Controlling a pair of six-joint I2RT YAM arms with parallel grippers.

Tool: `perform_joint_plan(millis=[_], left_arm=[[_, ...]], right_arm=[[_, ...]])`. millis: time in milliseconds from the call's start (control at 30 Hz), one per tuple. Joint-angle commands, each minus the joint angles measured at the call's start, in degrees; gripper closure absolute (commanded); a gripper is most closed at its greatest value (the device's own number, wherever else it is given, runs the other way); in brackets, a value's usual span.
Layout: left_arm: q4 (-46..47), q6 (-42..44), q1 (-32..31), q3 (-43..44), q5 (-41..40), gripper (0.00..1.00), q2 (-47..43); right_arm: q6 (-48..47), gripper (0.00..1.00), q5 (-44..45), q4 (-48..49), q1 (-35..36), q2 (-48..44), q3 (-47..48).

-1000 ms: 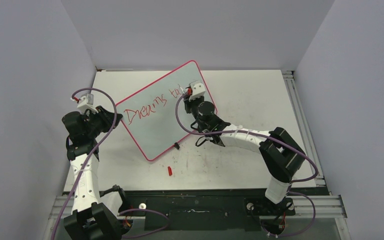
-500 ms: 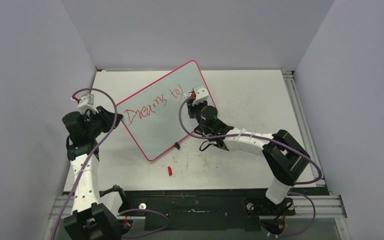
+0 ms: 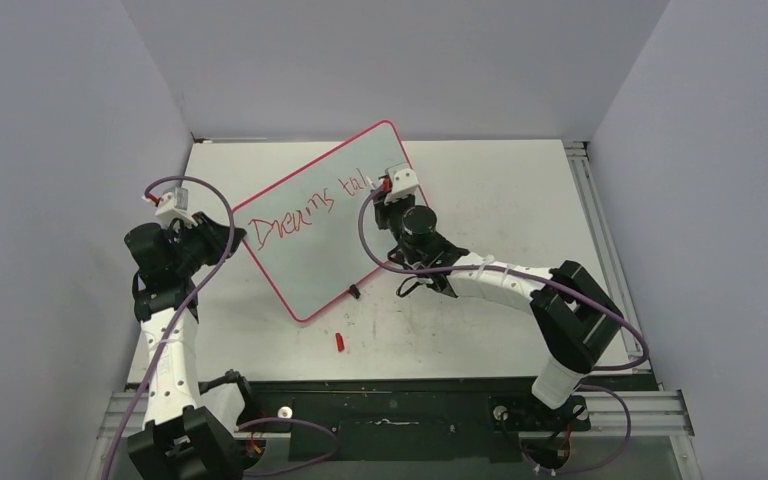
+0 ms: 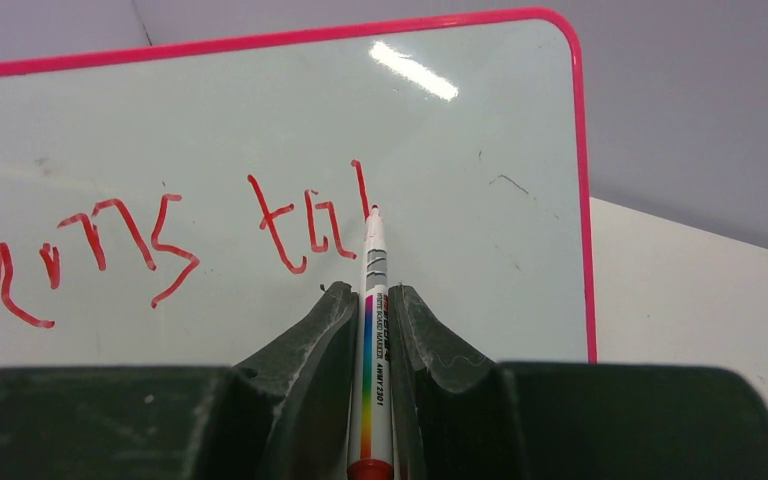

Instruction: Write a sentence on the whiteboard

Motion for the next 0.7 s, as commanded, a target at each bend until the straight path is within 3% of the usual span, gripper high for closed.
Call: perform_joint_plan(millis=[0,667], left_arm=[[0.92,0.96,-0.64,0.77,1.53,0.86,-0.78],[0.74,1.16,-0.64,0.86,1.49,0.86,-0.61]], right_arm=[[-0.86,0.95,0.46,2.15,-0.41,0.11,3.56],[-0.42,0.95,0.25,2.15,-1.81,3.19,5.58]])
